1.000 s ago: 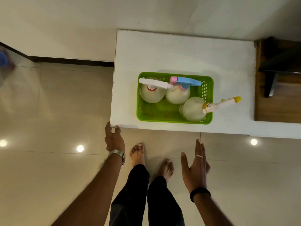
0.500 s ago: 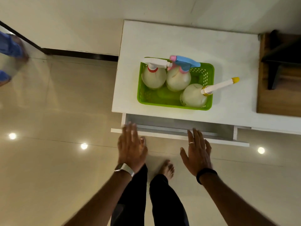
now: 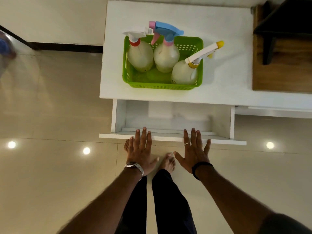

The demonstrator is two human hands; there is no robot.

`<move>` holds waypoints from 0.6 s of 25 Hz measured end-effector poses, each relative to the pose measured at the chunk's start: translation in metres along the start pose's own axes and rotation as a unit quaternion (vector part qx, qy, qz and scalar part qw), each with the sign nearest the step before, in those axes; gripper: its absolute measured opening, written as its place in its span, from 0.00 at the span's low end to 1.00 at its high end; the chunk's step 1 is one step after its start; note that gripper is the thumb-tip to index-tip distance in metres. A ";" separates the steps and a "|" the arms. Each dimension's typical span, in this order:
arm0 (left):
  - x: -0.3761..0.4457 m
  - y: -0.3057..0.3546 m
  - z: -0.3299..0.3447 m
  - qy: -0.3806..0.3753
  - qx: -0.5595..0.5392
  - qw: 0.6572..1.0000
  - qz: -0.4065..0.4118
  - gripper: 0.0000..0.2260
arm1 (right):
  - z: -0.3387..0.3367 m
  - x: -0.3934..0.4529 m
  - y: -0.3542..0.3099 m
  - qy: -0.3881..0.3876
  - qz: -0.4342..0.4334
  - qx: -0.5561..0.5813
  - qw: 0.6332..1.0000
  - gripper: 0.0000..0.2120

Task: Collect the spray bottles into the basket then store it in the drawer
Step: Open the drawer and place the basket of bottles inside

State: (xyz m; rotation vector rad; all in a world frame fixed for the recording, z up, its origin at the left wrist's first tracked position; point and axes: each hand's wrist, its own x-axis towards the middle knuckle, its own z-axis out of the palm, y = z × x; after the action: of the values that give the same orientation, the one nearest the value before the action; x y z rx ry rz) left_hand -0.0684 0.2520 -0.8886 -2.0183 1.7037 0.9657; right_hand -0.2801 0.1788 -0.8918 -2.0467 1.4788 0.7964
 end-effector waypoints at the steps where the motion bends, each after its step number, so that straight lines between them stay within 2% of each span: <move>1: -0.007 0.001 0.003 -0.012 -0.004 1.000 -0.003 0.47 | 0.006 -0.007 -0.001 -0.008 0.003 0.006 1.000 0.46; 8: -0.061 -0.007 0.036 -0.106 -0.044 0.993 0.017 0.47 | 0.055 -0.063 -0.004 -0.064 0.010 0.037 0.997 0.48; 15: -0.110 -0.003 0.073 -0.141 -0.055 0.988 0.007 0.44 | 0.091 -0.111 -0.006 -0.118 0.014 0.024 0.993 0.45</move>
State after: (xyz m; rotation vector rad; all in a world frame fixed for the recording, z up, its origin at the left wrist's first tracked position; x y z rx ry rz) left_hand -0.0924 0.3804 -0.8673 -1.8313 1.5448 1.3070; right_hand -0.3168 0.3174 -0.8783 -1.8287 1.3838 0.9682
